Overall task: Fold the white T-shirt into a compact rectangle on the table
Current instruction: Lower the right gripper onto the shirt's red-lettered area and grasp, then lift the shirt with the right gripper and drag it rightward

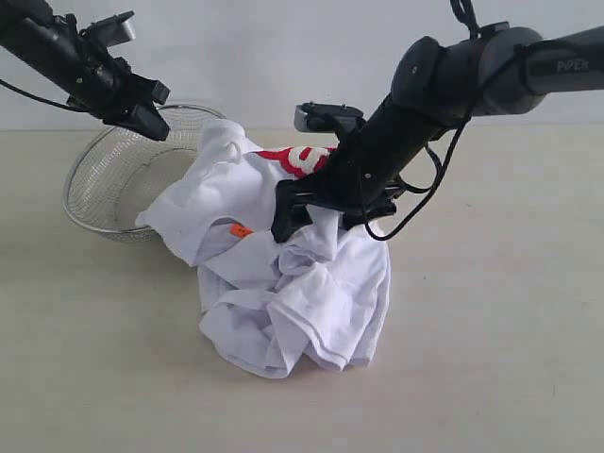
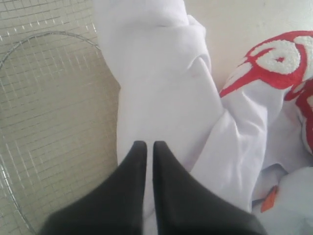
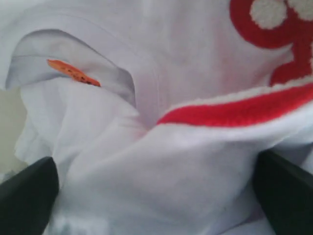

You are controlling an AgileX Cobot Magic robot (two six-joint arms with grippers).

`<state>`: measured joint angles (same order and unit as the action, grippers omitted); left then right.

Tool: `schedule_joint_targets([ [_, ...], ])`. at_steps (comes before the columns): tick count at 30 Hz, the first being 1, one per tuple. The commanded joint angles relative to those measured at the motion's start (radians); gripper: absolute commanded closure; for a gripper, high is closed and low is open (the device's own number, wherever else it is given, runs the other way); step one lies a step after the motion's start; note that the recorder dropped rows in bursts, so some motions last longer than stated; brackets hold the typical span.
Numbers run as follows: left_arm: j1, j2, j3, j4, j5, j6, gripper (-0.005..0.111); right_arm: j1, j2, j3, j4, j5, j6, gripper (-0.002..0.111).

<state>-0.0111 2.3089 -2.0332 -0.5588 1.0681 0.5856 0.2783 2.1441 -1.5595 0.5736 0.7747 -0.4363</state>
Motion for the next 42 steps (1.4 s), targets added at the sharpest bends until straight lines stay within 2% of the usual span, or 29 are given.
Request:
schedule_joint_targets([
  [1,0.000,0.003,-0.001,0.032,-0.007,-0.010,0.102,0.005,0.034,-0.003,-0.010,0.014,0.008,0.003],
  [5,0.000,0.029,-0.001,0.065,-0.013,-0.048,0.102,0.022,0.071,-0.003,-0.008,-0.007,0.008,0.004],
  [7,0.000,0.041,-0.001,0.066,-0.015,-0.048,0.102,0.032,0.081,-0.003,-0.011,-0.007,0.008,0.010],
  [8,0.000,0.047,-0.001,0.066,-0.021,-0.048,0.102,0.039,0.081,-0.003,-0.018,-0.007,0.008,0.017],
  [10,0.000,0.059,-0.001,0.066,-0.036,-0.048,0.102,0.051,0.081,-0.003,-0.040,-0.019,0.008,0.038],
  [13,0.000,0.083,-0.001,0.095,-0.077,-0.084,0.102,0.053,0.081,-0.007,-0.045,-0.028,0.001,0.088],
  [14,0.000,0.091,-0.001,0.114,-0.090,-0.109,0.102,0.053,0.081,-0.009,-0.055,-0.022,-0.012,0.109],
  [16,0.000,0.108,-0.001,0.150,-0.108,-0.136,0.102,0.053,0.079,-0.011,-0.078,-0.012,-0.009,0.106],
  [21,0.000,0.133,-0.001,0.262,-0.142,-0.240,0.102,0.053,0.075,-0.011,-0.223,-0.004,0.071,0.109],
  [31,0.004,0.162,-0.001,0.382,-0.152,-0.333,0.102,0.033,0.064,-0.011,-0.832,0.139,0.453,0.109],
  [34,0.013,0.162,-0.001,0.392,-0.154,-0.354,0.102,0.008,0.041,-0.011,-0.889,0.181,0.488,0.109],
  [40,0.027,0.162,-0.001,0.380,-0.152,-0.356,0.102,-0.049,-0.011,-0.011,-0.882,0.204,0.483,0.109],
  [42,0.027,0.162,-0.005,0.332,-0.147,-0.312,0.102,-0.049,-0.029,-0.011,-0.849,0.204,0.431,0.109],
])
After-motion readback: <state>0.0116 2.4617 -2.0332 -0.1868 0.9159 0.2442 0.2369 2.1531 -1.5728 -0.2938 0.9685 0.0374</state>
